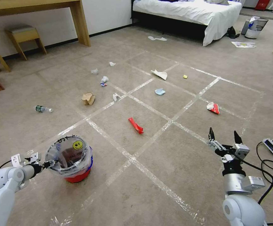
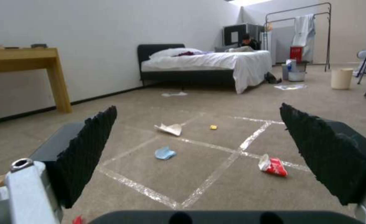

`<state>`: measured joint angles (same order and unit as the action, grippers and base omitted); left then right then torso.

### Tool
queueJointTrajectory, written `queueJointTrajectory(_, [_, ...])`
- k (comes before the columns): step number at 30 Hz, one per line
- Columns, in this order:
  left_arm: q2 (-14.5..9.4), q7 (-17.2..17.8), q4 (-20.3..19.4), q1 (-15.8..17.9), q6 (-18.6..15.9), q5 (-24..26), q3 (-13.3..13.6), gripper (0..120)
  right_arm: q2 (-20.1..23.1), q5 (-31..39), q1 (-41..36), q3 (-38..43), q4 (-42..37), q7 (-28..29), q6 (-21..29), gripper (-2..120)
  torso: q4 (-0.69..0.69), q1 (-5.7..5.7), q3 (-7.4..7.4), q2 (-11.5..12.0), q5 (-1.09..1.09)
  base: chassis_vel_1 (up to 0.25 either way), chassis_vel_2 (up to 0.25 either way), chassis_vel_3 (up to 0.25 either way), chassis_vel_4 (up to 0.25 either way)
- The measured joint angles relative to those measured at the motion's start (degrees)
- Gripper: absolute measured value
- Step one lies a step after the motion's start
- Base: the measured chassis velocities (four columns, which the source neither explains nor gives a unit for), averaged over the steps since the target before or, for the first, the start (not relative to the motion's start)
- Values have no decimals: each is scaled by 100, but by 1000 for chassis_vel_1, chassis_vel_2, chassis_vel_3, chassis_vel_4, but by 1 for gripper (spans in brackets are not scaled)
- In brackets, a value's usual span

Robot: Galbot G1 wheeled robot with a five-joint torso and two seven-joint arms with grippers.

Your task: Pick up the trash bin and place the garbage on the floor into it.

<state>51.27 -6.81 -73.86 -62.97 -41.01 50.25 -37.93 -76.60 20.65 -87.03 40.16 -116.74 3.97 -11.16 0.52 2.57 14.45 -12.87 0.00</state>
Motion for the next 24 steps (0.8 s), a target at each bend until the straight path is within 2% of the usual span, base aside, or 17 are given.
queueJointTrajectory(1, [0,0,-23,-24,0,1,-23,16,2,1,0,-3,1,0,-4,100,1,0,0,0,0,0,0,0,0])
queueJointTrajectory(2, [0,0,-23,-24,0,1,-23,16,2,1,0,-3,1,0,-4,100,1,0,0,0,0,0,0,0,0])
queueJointTrajectory(4, [0,-4,-101,-91,1,7,-89,5,7,3,0,-10,13,0,-19,100,1,0,0,0,-1,0,0,0,0])
queueJointTrajectory(8, [18,8,-178,-144,15,8,-169,3,18,8,4,-15,20,0,-30,100,1,0,0,0,-1,0,0,0,0])
queueJointTrajectory(11, [72,115,-464,-250,39,107,-367,3,48,34,16,-22,29,-1,-35,100,0,0,0,0,-1,0,0,0,0])
queueJointTrajectory(14, [78,171,-576,-289,44,159,-422,3,57,46,19,-24,33,-1,-36,100,1,0,0,0,0,0,0,0,0])
queueJointTrajectory(15, [82,271,-750,-359,54,233,-509,3,68,62,25,-27,34,-1,-36,100,2,0,0,0,-1,0,0,0,0])
queueJointTrajectory(16, [82,271,-750,-359,54,233,-509,3,68,62,25,-27,34,-1,-36,100,2,0,0,0,-1,0,0,0,0])
queueJointTrajectory(19, [81,586,-1272,-595,62,523,-747,3,92,120,50,-54,31,-1,-37,100,0,0,0,0,0,0,0,0,0])
queueJointTrajectory(20, [81,586,-1272,-595,62,523,-747,3,92,120,50,-54,31,-1,-37,100,0,0,0,0,0,0,0,0,0])
queueJointTrajectory(22, [92,814,-1601,-743,63,671,-872,3,107,155,77,-75,19,-1,-34,100,0,0,0,0,0,0,0,0,0])
queueJointTrajectory(23, [92,814,-1601,-743,63,671,-872,3,107,155,77,-75,19,-1,-34,100,0,0,0,0,0,0,0,0,0])
queueJointTrajectory(24, [137,1035,-1927,-879,63,786,-1001,3,115,174,95,-90,-2,2,-17,100,0,0,0,0,0,0,0,0,0])
